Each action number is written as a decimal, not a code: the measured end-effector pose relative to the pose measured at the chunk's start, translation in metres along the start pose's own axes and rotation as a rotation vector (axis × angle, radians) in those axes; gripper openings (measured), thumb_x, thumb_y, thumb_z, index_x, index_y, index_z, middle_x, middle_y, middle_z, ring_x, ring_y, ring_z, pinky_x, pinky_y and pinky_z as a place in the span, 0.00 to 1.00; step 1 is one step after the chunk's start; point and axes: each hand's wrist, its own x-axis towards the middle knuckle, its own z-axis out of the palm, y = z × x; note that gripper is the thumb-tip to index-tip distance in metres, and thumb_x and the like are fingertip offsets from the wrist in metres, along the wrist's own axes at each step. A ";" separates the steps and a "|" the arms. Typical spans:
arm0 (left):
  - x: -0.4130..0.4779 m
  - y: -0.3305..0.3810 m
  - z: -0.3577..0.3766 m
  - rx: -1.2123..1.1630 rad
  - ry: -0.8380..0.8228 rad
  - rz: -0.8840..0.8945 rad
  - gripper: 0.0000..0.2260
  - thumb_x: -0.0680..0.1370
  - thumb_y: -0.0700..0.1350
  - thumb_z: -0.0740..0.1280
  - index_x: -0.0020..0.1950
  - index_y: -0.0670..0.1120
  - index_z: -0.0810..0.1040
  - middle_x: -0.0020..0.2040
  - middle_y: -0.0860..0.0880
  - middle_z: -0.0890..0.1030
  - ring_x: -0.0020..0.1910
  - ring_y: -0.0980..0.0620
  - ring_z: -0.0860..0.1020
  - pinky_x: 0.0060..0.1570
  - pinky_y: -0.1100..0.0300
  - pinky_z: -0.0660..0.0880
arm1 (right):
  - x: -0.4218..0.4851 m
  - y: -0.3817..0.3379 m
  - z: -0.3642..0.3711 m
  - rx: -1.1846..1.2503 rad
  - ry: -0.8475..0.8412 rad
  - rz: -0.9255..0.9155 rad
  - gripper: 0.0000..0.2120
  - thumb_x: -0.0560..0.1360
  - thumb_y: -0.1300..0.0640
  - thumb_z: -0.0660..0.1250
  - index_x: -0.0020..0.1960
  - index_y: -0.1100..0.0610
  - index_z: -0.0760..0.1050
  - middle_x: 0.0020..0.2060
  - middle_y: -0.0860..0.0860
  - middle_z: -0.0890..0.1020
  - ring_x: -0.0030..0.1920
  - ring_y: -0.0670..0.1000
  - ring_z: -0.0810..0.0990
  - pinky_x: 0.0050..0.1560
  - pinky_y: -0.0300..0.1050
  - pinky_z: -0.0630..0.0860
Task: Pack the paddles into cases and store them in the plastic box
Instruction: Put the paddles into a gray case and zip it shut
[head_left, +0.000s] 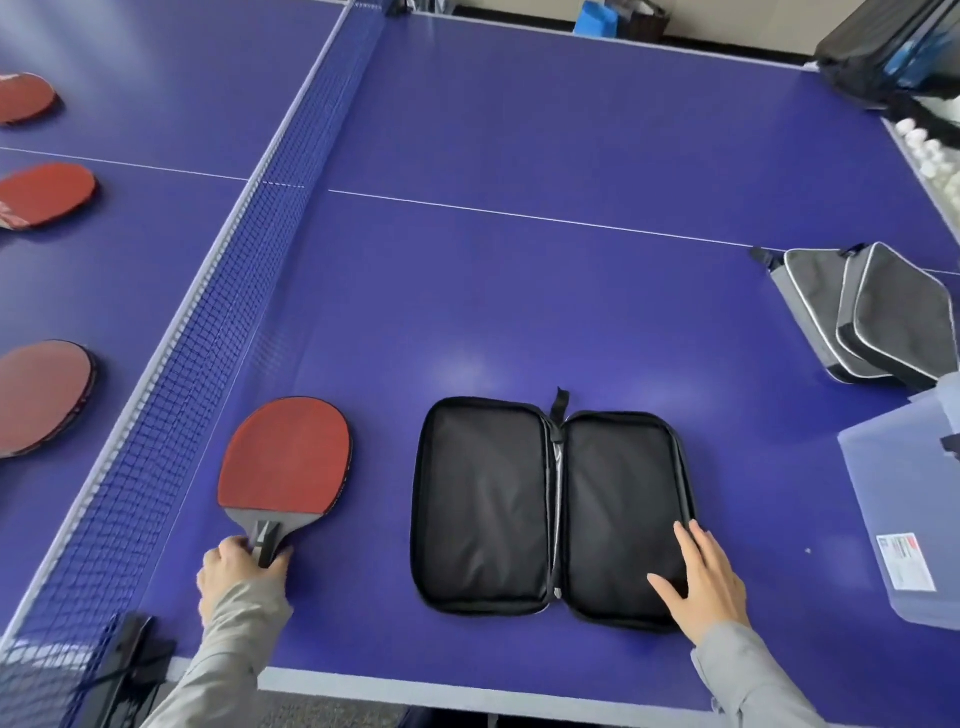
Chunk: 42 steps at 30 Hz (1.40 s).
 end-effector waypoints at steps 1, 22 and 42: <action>0.001 0.001 0.001 0.002 0.005 -0.004 0.21 0.71 0.49 0.72 0.58 0.38 0.73 0.55 0.35 0.73 0.58 0.35 0.69 0.56 0.41 0.69 | 0.000 -0.001 0.000 0.001 -0.004 0.005 0.36 0.77 0.41 0.60 0.77 0.51 0.48 0.77 0.48 0.50 0.77 0.49 0.49 0.69 0.46 0.63; -0.084 0.067 0.024 -0.157 0.144 0.144 0.14 0.73 0.47 0.69 0.40 0.36 0.74 0.42 0.37 0.75 0.44 0.36 0.74 0.46 0.45 0.72 | 0.003 0.032 0.001 -0.100 -0.049 -0.229 0.37 0.76 0.36 0.54 0.77 0.48 0.42 0.76 0.42 0.41 0.76 0.47 0.38 0.74 0.48 0.46; -0.309 0.194 0.211 -0.244 -0.034 0.205 0.12 0.72 0.47 0.72 0.44 0.40 0.75 0.45 0.47 0.75 0.49 0.45 0.74 0.45 0.56 0.68 | 0.010 0.068 0.022 0.050 -0.021 -0.440 0.38 0.76 0.39 0.57 0.77 0.54 0.46 0.76 0.47 0.40 0.76 0.51 0.39 0.74 0.51 0.46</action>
